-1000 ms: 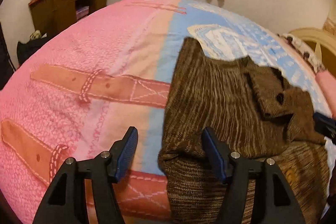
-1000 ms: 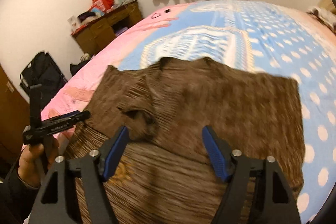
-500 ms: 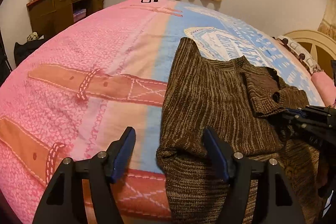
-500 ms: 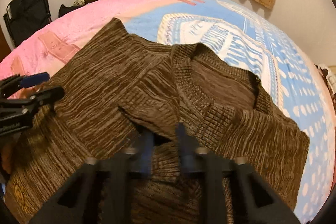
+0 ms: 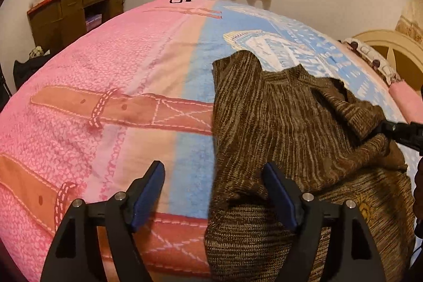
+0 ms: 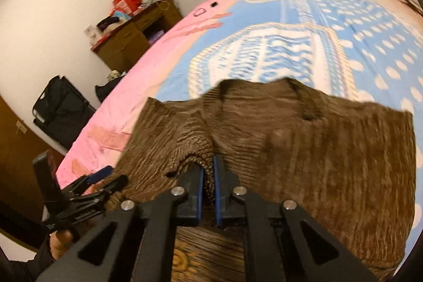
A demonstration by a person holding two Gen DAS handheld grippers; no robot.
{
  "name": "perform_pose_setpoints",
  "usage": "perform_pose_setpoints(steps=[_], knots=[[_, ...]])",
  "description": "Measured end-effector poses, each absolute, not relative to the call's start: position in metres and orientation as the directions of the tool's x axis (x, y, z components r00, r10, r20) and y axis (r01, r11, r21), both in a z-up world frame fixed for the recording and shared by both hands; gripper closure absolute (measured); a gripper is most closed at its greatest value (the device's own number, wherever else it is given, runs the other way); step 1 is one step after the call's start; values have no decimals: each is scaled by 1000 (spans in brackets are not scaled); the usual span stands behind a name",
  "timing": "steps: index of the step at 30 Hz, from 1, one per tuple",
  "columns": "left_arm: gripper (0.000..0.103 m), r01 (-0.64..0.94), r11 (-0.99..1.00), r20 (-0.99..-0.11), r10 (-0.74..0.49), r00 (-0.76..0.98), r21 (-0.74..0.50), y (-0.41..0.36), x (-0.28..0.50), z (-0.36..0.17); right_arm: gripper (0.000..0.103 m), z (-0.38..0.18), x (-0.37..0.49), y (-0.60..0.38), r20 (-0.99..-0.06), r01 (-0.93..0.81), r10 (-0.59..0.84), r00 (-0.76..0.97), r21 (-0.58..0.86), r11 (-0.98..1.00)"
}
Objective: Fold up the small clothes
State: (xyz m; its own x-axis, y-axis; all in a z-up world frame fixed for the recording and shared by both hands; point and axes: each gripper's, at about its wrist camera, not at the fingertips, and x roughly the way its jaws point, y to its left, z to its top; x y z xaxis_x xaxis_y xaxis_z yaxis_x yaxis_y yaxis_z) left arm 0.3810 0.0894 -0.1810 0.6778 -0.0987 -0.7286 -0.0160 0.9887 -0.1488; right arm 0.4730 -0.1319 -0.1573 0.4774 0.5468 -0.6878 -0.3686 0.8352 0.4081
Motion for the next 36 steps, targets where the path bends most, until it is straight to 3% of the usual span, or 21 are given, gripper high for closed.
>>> perform_pose_setpoints(steps=[7, 13, 18, 23, 29, 32, 34, 36], knots=[[20, -2, 995, -742, -70, 666, -96, 82, 384, -183, 86, -190, 471, -156, -734, -271, 488, 472, 406, 873], [20, -3, 996, -745, -61, 664, -84, 81, 385, -183, 86, -178, 472, -150, -736, -303, 450, 505, 337, 892], [20, -3, 996, -743, -68, 666, -93, 82, 384, -183, 80, -171, 486, -168, -747, -168, 352, 564, 314, 935], [20, -3, 996, -742, -67, 667, -93, 82, 384, -183, 61, -157, 477, -157, -716, -213, 365, 595, 298, 931], [20, -3, 995, -743, -71, 666, -98, 82, 384, -182, 59, -155, 468, -121, -672, -382, 490, 555, 317, 868], [20, -8, 995, -742, -71, 667, -102, 83, 383, -182, 60, -182, 488, -120, -752, -317, 441, 490, 318, 894], [20, -20, 994, -737, -67, 672, -109, 86, 381, -181, 67, -192, 490, -133, -754, -274, 427, 499, 330, 903], [20, -36, 991, -728, -68, 682, -126, 90, 379, -180, 63, -189, 484, -139, -751, -263, 417, 511, 326, 908]])
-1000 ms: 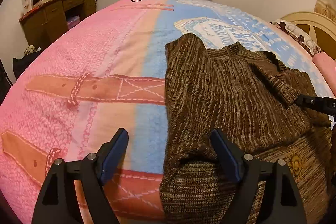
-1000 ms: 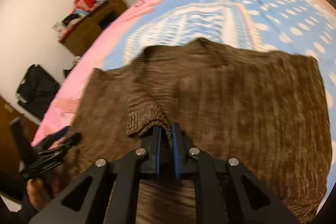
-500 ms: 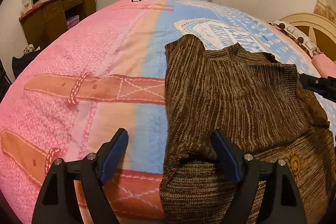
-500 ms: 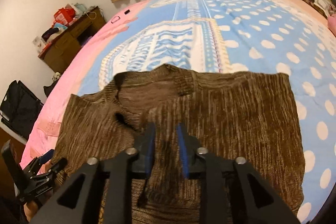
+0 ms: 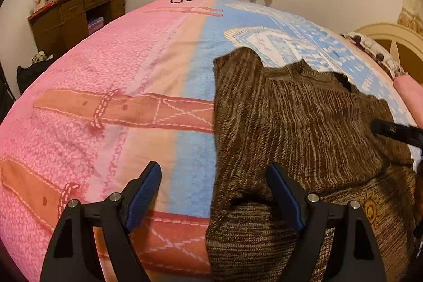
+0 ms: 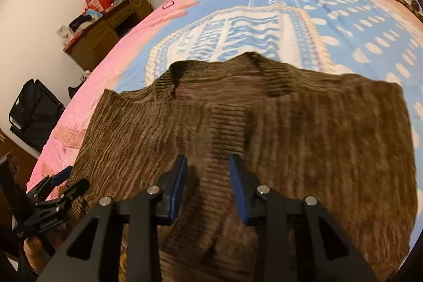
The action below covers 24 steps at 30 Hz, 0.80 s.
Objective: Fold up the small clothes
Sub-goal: 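Grasp the sweater side edge with the left gripper, pull inward, release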
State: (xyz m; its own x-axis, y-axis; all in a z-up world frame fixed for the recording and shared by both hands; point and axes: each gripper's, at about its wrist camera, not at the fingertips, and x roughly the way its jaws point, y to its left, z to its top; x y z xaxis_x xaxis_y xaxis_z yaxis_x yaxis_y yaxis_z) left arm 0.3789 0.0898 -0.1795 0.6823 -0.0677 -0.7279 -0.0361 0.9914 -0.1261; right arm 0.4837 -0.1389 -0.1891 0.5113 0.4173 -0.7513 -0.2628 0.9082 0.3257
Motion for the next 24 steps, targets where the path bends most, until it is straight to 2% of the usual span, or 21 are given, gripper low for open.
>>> perform_pose_setpoints(steps=[6, 11, 14, 16, 20, 24], knots=[[20, -95, 986, -736, -38, 676, -138, 97, 377, -180, 59, -165, 442, -127, -732, -362, 440, 520, 278, 890], [20, -79, 988, -729, -43, 683, -132, 98, 378, -170, 61, -191, 433, -107, -780, -428, 422, 462, 221, 876], [20, -48, 998, -703, 5, 711, -42, 91, 390, -153, 61, -195, 429, -109, -764, -433, 414, 495, 196, 880], [20, -18, 999, -692, -11, 722, -35, 87, 407, -141, 60, -194, 429, -104, -763, -438, 402, 506, 174, 882], [20, 12, 998, -743, -55, 667, -63, 84, 447, -148, 49, -195, 426, -96, -759, -458, 388, 523, 133, 879], [21, 1, 995, -775, -80, 627, -102, 89, 463, -171, 43, -198, 420, -93, -742, -460, 392, 545, 127, 879]])
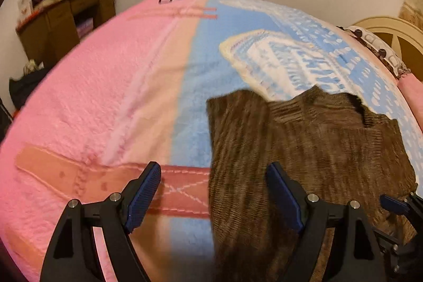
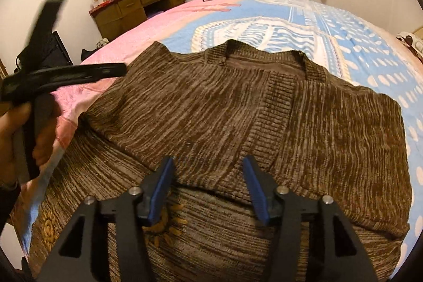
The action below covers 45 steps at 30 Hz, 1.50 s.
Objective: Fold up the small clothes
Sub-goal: 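Grasp the sweater side edge with the left gripper, pull inward, release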
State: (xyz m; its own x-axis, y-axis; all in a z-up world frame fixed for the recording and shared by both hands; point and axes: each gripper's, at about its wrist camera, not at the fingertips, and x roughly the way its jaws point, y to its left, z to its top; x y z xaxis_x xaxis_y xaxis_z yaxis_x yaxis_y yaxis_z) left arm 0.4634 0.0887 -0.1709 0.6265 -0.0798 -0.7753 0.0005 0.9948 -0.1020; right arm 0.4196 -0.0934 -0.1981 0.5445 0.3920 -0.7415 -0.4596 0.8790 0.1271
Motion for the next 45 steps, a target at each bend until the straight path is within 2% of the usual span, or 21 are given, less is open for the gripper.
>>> perform_pose_setpoints(steps=[1, 2, 3, 4, 7, 12, 18, 19, 21, 22, 23, 27, 30, 33, 34, 35, 36, 40, 43, 45], knots=[[34, -3, 991, -780, -104, 618, -134, 93, 464, -177, 43, -199, 418, -92, -740, -462, 387, 550, 117, 879], [54, 3, 987, -767, -124, 630, -158, 95, 461, -176, 42, -199, 418, -91, -740, -463, 385, 552, 112, 879], [69, 25, 979, -745, -169, 646, -201, 99, 457, -173, 41, -199, 418, -91, -739, -464, 384, 553, 110, 879], [92, 39, 971, -736, -205, 645, -236, 101, 455, -171, 41, -199, 417, -91, -738, -466, 388, 552, 113, 878], [94, 9, 967, -709, -192, 679, -253, 110, 443, -169, 40, -197, 418, -94, -730, -466, 404, 551, 132, 875], [95, -82, 950, -723, -172, 669, -302, 131, 436, -179, 40, -188, 417, -103, -697, -443, 424, 578, 168, 881], [93, -20, 969, -705, -165, 690, -247, 116, 443, -161, 38, -195, 423, -102, -708, -443, 428, 561, 180, 878], [88, -18, 966, -698, -175, 694, -260, 114, 446, -157, 37, -196, 423, -102, -709, -443, 429, 560, 181, 878], [63, -1, 961, -689, -198, 698, -276, 111, 450, -153, 37, -196, 421, -103, -705, -442, 431, 563, 184, 878], [45, 15, 961, -676, -206, 707, -276, 107, 452, -151, 37, -196, 421, -103, -705, -441, 430, 564, 182, 879], [40, 22, 963, -668, -204, 716, -270, 104, 454, -150, 36, -197, 421, -102, -706, -442, 427, 565, 178, 879], [40, 25, 960, -681, -216, 699, -279, 97, 464, -154, 34, -197, 418, -98, -710, -447, 415, 569, 157, 881], [40, 16, 971, -726, -190, 660, -239, 92, 473, -165, 32, -198, 417, -98, -710, -450, 419, 566, 159, 879], [41, 15, 957, -745, -234, 625, -288, 98, 477, -173, 31, -199, 417, -98, -711, -453, 423, 562, 164, 877], [44, 14, 951, -734, -247, 632, -307, 101, 476, -172, 31, -199, 416, -98, -711, -453, 422, 562, 161, 877], [76, 14, 947, -725, -256, 639, -322, 103, 474, -172, 30, -199, 416, -98, -711, -453, 420, 564, 159, 877], [98, 24, 941, -719, -275, 638, -339, 106, 473, -173, 30, -199, 416, -98, -711, -453, 419, 564, 157, 877], [99, 21, 917, -643, -295, 707, -398, 118, 456, -167, 31, -197, 414, -100, -701, -449, 420, 576, 158, 880], [99, 6, 908, -629, -295, 719, -419, 124, 450, -167, 31, -197, 414, -103, -695, -442, 423, 581, 167, 882], [99, -29, 911, -658, -275, 701, -412, 127, 455, -173, 31, -196, 414, -104, -691, -440, 426, 584, 171, 881]])
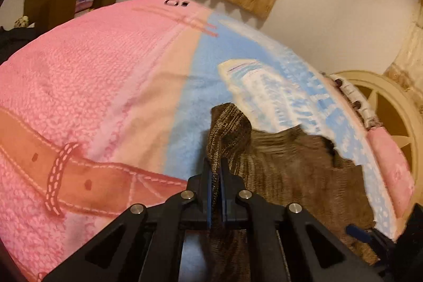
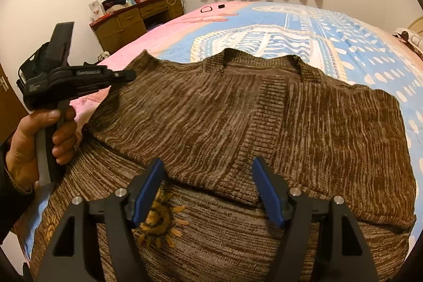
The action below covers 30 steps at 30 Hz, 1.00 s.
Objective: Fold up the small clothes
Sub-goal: 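Grasp the sweater side edge with the left gripper, pull inward, release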
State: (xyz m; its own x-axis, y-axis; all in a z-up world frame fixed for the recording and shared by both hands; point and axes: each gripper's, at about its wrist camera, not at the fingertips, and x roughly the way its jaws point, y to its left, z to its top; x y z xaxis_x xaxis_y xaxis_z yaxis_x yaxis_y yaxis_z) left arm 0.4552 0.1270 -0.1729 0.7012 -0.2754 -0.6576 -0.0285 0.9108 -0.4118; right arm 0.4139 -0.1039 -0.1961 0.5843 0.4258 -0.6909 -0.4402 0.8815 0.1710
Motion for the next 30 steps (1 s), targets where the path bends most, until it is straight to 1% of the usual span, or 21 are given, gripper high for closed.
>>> perform_pose_setpoints(steps=[2, 5, 9, 14, 16, 17, 19, 21, 23, 24, 27, 29, 30], knots=[[99, -49, 902, -669, -281, 688, -429, 131, 459, -177, 31, -195, 413, -105, -683, -438, 427, 592, 172, 882], [98, -36, 917, -703, -280, 653, -398, 123, 465, -181, 30, -198, 415, -105, -696, -438, 426, 578, 177, 881], [97, -12, 940, -714, -250, 654, -340, 115, 455, -173, 22, -199, 417, -99, -716, -448, 411, 564, 152, 881], [96, -26, 950, -729, -221, 648, -311, 114, 423, -166, 21, -194, 414, -105, -695, -445, 424, 580, 165, 880], [96, -31, 960, -751, -199, 629, -280, 111, 409, -173, 21, -189, 410, -107, -688, -438, 416, 595, 157, 885], [95, -32, 965, -761, -185, 622, -260, 109, 407, -177, 21, -186, 407, -106, -686, -445, 418, 596, 152, 882], [91, -28, 976, -747, -148, 648, -218, 105, 400, -179, 20, -181, 401, -102, -676, -466, 429, 599, 141, 873], [90, -36, 980, -753, -129, 645, -198, 104, 401, -178, 15, -185, 402, -95, -698, -483, 426, 575, 130, 866], [88, -41, 984, -752, -108, 650, -176, 101, 401, -177, 14, -201, 408, -88, -753, -491, 398, 525, 114, 863], [87, -40, 986, -751, -98, 653, -164, 100, 399, -177, 14, -204, 411, -87, -763, -487, 384, 520, 104, 867], [73, -49, 991, -744, -62, 666, -127, 97, 393, -177, 15, -195, 409, -93, -744, -464, 386, 545, 115, 878], [56, -58, 991, -744, -48, 666, -117, 97, 393, -177, 15, -191, 406, -99, -724, -446, 383, 573, 116, 887], [53, -60, 992, -745, -47, 665, -115, 97, 394, -178, 15, -193, 406, -102, -730, -436, 374, 572, 115, 892]])
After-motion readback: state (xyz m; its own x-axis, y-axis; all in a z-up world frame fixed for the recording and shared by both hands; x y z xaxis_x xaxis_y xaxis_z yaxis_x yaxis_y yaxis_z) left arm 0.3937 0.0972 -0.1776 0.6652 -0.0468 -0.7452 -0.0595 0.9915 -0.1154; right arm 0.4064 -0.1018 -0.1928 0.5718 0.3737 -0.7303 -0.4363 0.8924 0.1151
